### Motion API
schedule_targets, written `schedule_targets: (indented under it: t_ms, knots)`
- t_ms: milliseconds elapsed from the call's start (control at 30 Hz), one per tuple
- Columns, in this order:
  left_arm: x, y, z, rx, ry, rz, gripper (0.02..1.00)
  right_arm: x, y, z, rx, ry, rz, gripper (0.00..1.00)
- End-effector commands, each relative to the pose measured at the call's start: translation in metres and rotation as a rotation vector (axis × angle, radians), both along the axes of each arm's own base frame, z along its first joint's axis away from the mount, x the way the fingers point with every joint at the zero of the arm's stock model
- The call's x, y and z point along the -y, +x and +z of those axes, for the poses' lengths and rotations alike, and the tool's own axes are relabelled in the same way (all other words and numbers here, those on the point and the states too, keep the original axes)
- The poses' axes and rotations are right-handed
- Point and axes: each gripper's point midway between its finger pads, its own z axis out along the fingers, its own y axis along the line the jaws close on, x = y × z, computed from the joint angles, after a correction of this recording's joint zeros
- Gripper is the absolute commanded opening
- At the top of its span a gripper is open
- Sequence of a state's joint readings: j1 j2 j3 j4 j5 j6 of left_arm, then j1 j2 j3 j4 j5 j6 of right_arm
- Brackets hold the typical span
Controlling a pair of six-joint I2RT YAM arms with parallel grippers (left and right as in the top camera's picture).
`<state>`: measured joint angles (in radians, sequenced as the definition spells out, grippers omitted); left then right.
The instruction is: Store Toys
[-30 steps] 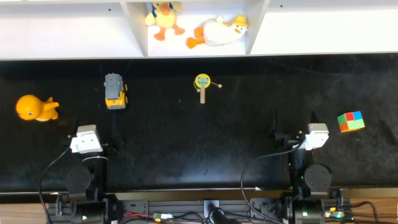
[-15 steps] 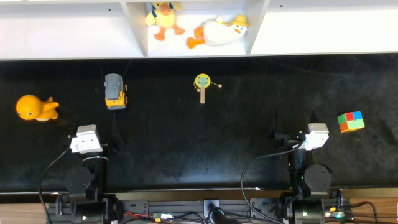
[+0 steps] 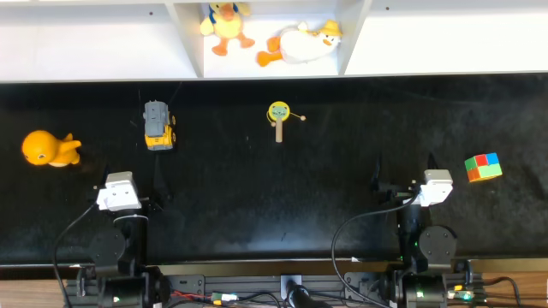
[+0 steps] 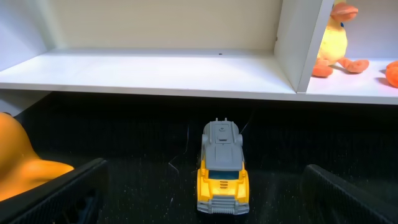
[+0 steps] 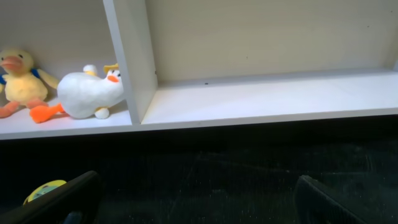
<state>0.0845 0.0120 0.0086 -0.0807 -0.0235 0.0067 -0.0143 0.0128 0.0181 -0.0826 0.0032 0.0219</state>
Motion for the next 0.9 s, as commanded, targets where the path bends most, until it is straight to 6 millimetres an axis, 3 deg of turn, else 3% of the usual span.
schedule_targets:
  t_ms: [33, 267, 500, 900]
  knots:
    - [-0.001, 0.000, 0.001, 0.005, 0.020, 0.006, 0.998, 0.000, 0.000, -0.003, 0.001, 0.001, 0.001, 0.996]
    - [-0.001, -0.003, -0.001, -0.056, 0.015, 0.005, 0.998, 0.000, 0.000, -0.003, 0.001, 0.001, 0.001, 0.996]
    - [-0.001, -0.011, 0.027, -0.167, 0.007, 0.007, 0.998, 0.000, 0.000, -0.003, 0.001, 0.001, 0.001, 0.993]
    - [0.000, -0.016, 0.035, -0.521, -0.019, 0.003, 0.996, 0.000, 0.000, -0.003, 0.001, 0.001, 0.001, 0.996]
